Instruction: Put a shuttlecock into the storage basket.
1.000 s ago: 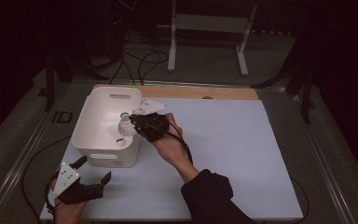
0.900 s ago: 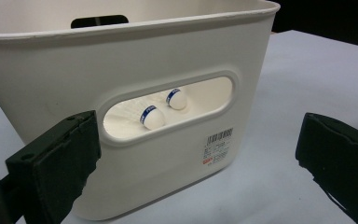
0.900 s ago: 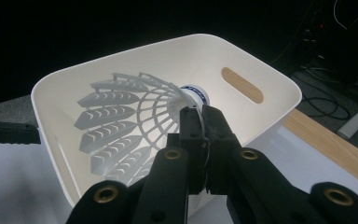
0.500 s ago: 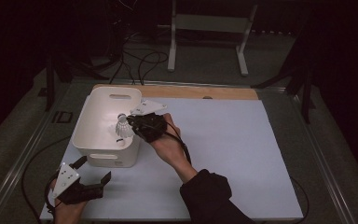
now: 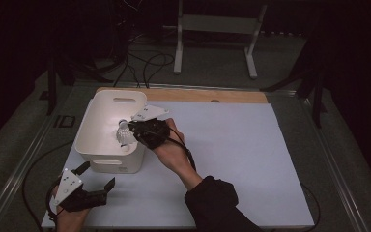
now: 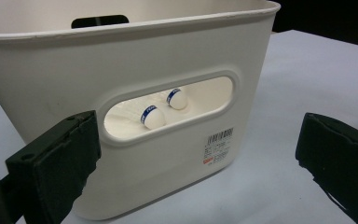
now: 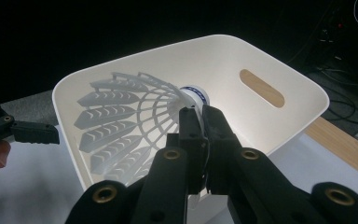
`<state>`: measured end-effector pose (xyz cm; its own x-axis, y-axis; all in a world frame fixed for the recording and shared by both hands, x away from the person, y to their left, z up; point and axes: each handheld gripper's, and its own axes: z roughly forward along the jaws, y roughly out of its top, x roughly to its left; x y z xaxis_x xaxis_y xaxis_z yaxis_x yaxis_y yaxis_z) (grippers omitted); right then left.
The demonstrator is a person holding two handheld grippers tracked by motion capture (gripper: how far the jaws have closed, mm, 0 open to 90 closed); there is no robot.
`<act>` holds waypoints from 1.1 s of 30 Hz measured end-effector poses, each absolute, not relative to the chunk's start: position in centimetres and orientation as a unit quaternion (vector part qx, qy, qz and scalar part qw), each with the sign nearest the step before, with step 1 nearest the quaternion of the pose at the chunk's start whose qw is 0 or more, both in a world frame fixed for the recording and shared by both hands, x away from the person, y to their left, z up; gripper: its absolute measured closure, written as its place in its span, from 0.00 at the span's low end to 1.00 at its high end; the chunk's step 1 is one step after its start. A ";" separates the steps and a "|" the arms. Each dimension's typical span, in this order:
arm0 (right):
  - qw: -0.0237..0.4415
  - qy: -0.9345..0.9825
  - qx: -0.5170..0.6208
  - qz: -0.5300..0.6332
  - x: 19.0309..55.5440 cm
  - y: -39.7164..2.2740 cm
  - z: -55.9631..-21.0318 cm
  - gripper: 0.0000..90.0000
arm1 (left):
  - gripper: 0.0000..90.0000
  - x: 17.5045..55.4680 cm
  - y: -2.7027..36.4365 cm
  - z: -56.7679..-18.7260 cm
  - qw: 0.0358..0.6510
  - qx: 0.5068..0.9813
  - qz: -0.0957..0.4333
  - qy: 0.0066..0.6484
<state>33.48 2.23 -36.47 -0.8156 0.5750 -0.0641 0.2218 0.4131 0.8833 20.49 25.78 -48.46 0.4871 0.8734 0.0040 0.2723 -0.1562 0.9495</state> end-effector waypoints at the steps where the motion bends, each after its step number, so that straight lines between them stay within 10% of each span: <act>1: 0.182 0.820 0.240 0.486 33.5 2.3 -36.5 0.97 | 0.01 20.5 25.8 -48.5 0.504 0.700 0.298 0.409; 16: 0.181 0.825 0.229 0.483 33.4 2.5 -36.6 0.95 | 0.01 20.5 25.8 -48.5 0.504 0.699 0.298 0.409; 25: 0.178 0.810 0.261 0.494 33.9 1.9 -36.6 0.33 | 0.01 20.5 25.8 -48.5 0.504 0.699 0.298 0.409; 33: 0.195 0.804 0.280 0.486 34.1 1.5 -36.6 0.16 | 0.01 20.5 25.8 -48.5 0.505 0.699 0.298 0.410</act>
<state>34.10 1.53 -36.64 -0.7669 0.6404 -0.0414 0.2607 0.3698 0.8918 20.50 25.76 -48.47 0.4864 0.8737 0.0027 0.2723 -0.1545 0.9497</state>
